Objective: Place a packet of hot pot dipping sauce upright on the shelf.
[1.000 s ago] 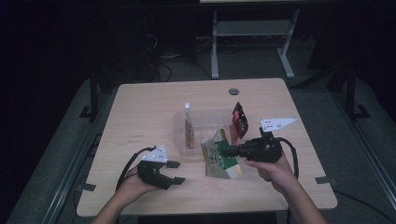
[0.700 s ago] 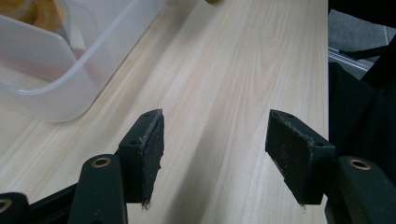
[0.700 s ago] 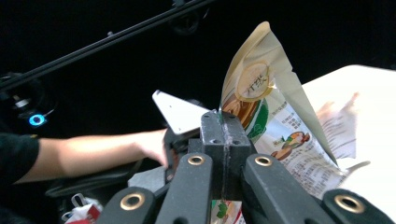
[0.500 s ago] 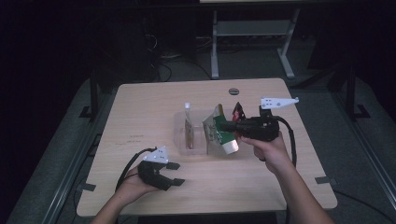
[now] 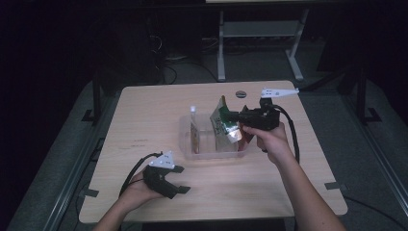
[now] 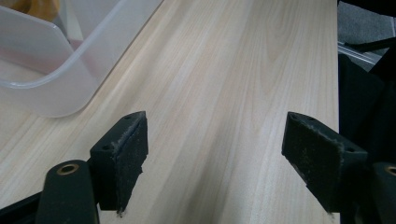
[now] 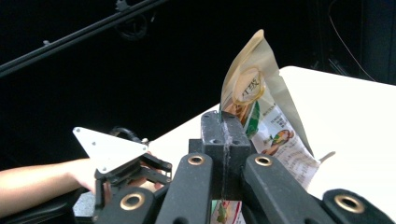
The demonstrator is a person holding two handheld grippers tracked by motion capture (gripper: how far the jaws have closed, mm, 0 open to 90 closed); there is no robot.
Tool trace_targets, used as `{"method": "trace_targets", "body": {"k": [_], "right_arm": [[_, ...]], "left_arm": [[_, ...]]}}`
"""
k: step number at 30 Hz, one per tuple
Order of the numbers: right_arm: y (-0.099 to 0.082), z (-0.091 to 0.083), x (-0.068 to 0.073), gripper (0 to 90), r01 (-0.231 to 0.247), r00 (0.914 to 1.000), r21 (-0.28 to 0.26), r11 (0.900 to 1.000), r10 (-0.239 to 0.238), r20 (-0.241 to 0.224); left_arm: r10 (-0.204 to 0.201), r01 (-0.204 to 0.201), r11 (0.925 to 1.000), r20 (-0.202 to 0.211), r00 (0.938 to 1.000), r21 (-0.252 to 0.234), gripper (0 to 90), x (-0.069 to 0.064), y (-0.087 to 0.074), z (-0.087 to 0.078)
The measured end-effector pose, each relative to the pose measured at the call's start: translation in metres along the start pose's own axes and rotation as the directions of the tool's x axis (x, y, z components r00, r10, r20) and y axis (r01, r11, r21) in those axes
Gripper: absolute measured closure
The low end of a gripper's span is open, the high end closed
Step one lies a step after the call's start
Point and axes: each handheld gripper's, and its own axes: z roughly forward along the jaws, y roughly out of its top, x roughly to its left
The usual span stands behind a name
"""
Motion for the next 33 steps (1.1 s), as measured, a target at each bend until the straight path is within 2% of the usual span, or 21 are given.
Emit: {"method": "trace_targets", "body": {"k": [14, 24, 33], "right_arm": [[-0.005, 0.008, -0.018, 90.0, -0.017, 0.9965, 0.041, 0.9990, 0.013, 0.083], [-0.013, 0.017, -0.029, 90.0, -0.038, 0.9923, 0.068, 0.9970, 0.029, 0.120], [-0.013, 0.018, -0.031, 88.7, -0.032, 0.9884, 0.072, 0.9969, 0.021, 0.150]], "left_arm": [[-0.008, 0.008, 0.9999, 0.000, 1.0000, 0.011, 21.3, 0.000, -0.001, 0.001], [-0.009, 0.009, 0.9998, 0.008, 0.9999, 0.019, 21.1, 0.000, -0.002, 0.003], [-0.011, 0.011, 0.9997, 0.010, 0.9999, 0.022, 20.9, 0.000, -0.002, 0.004]]}}
